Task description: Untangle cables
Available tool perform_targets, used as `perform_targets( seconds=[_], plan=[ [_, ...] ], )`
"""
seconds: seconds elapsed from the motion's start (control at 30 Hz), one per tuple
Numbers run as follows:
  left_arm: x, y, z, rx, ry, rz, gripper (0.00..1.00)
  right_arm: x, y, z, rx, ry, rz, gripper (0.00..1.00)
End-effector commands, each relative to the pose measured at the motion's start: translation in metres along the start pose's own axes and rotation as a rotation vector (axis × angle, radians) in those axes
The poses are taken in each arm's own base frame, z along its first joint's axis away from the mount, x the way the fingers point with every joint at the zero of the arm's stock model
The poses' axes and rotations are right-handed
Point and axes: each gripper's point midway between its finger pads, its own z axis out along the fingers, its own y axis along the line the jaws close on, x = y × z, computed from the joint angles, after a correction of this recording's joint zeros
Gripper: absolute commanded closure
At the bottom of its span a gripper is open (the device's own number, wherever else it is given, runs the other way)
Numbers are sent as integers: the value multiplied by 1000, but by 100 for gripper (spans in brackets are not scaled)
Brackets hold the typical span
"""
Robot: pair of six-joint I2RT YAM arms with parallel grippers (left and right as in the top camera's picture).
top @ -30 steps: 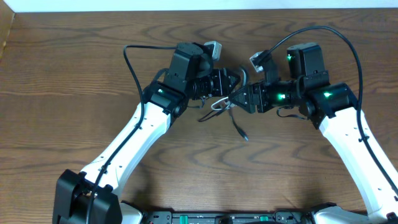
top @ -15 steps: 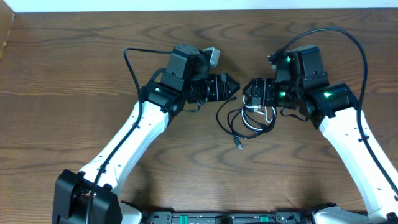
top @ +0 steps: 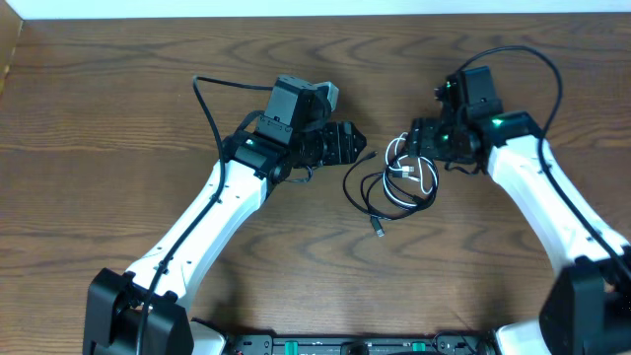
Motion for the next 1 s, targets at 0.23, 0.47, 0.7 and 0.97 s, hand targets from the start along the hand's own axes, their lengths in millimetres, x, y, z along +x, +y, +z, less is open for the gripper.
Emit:
perform_targets(
  seconds=[0.23,0.47,0.7,0.97],
  plan=[
    [-2,7,2,-40,-2,14,34,-3,25,71,-141,53,-16,40],
    [0,8,1,-43,4,11,34,-8,65,70,-344,43,-55,98],
    [0,8,2,-44,3,17,34,-47,100,-12,-515,-122,-77,99],
    [0,8,2,-44,4,17,34,-65,123,-155,-624,-394,-98,99]
  ],
)
